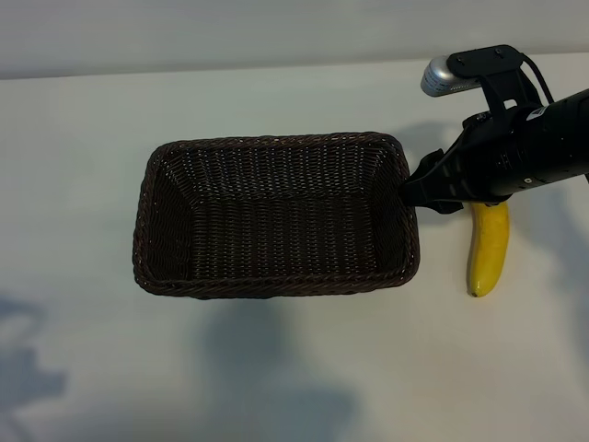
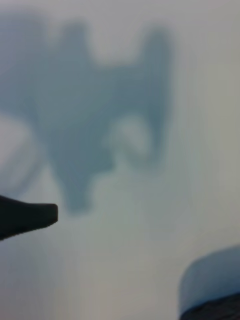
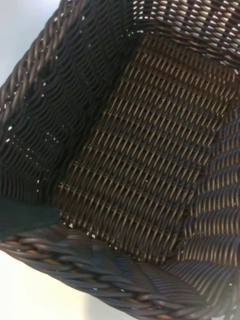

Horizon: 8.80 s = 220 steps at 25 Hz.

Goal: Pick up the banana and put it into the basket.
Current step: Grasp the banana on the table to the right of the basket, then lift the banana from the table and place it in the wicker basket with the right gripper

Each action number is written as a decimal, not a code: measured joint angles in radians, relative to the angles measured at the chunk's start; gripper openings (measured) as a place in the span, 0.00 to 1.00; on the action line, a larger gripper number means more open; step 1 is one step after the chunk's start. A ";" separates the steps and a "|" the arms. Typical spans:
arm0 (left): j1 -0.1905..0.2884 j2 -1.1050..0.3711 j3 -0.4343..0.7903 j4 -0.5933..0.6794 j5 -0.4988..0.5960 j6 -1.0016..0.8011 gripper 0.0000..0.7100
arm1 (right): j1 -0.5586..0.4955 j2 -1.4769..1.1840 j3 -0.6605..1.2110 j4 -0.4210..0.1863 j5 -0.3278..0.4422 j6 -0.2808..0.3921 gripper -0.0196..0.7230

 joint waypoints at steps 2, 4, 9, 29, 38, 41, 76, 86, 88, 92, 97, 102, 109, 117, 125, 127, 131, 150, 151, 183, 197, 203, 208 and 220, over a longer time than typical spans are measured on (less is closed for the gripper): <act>0.052 -0.045 0.000 0.000 0.000 0.000 0.73 | 0.000 0.000 0.000 0.000 0.001 0.000 0.71; 0.096 -0.106 0.000 0.001 0.000 0.000 0.73 | 0.000 0.000 0.000 0.000 0.002 0.000 0.71; 0.116 -0.292 0.000 0.001 0.001 0.000 0.73 | 0.000 0.000 0.000 0.000 0.003 0.001 0.71; 0.116 -0.368 0.000 0.001 0.035 0.000 0.73 | -0.002 0.001 -0.069 -0.086 0.048 0.152 0.71; 0.116 -0.368 0.000 0.001 0.035 0.000 0.73 | -0.003 0.062 -0.299 -0.400 0.173 0.435 0.71; 0.116 -0.368 0.000 0.001 0.035 0.000 0.73 | -0.003 0.104 -0.335 -0.461 0.241 0.496 0.71; 0.116 -0.368 0.000 0.001 0.035 0.000 0.73 | -0.003 0.458 -0.441 -0.745 0.384 0.750 0.71; 0.116 -0.368 0.000 0.001 0.035 0.000 0.73 | -0.004 0.516 -0.445 -0.768 0.371 0.750 0.71; 0.116 -0.368 0.000 0.001 0.035 0.000 0.73 | -0.005 0.525 -0.451 -0.780 0.375 0.750 0.71; 0.116 -0.368 0.000 0.001 0.035 0.000 0.73 | -0.006 0.531 -0.453 -0.796 0.379 0.750 0.71; 0.116 -0.368 0.000 0.001 0.035 0.000 0.73 | -0.008 0.561 -0.451 -0.767 0.349 0.750 0.71; 0.116 -0.368 0.000 0.001 0.035 0.000 0.73 | -0.008 0.562 -0.451 -0.785 0.349 0.752 0.71; 0.116 -0.368 0.000 0.001 0.035 0.000 0.73 | -0.008 0.562 -0.451 -0.789 0.348 0.761 0.62; 0.116 -0.368 0.000 0.001 0.035 0.000 0.73 | -0.008 0.562 -0.451 -0.790 0.348 0.768 0.62; 0.116 -0.368 0.000 0.001 0.035 0.000 0.73 | -0.010 0.523 -0.451 -0.790 0.371 0.768 0.62; 0.116 -0.368 0.000 0.001 0.035 0.000 0.73 | -0.013 0.486 -0.450 -0.790 0.384 0.768 0.62; 0.116 -0.368 0.000 0.001 0.035 0.000 0.73 | -0.037 0.430 -0.450 -0.788 0.441 0.751 0.62; 0.116 -0.368 0.000 0.001 0.035 0.000 0.73 | -0.072 0.310 -0.450 -0.674 0.517 0.643 0.62; 0.116 -0.368 0.000 0.001 0.035 0.000 0.73 | -0.072 0.310 -0.454 -0.677 0.523 0.639 0.62; 0.116 -0.368 0.000 0.001 0.035 0.000 0.73 | 0.206 0.310 -0.621 -0.641 0.586 0.597 0.62; 0.116 -0.368 0.000 0.001 0.035 0.000 0.73 | 0.284 0.467 -0.905 -0.627 0.653 0.553 0.61; 0.116 -0.368 0.000 0.001 0.035 0.000 0.73 | 0.346 0.524 -0.993 -0.626 0.661 0.477 0.61; 0.116 -0.368 0.000 0.001 0.035 0.000 0.73 | 0.393 0.541 -1.002 -0.631 0.661 0.275 0.61; 0.116 -0.368 0.000 0.001 0.035 0.000 0.73 | 0.440 0.560 -1.002 -0.678 0.567 -0.062 0.61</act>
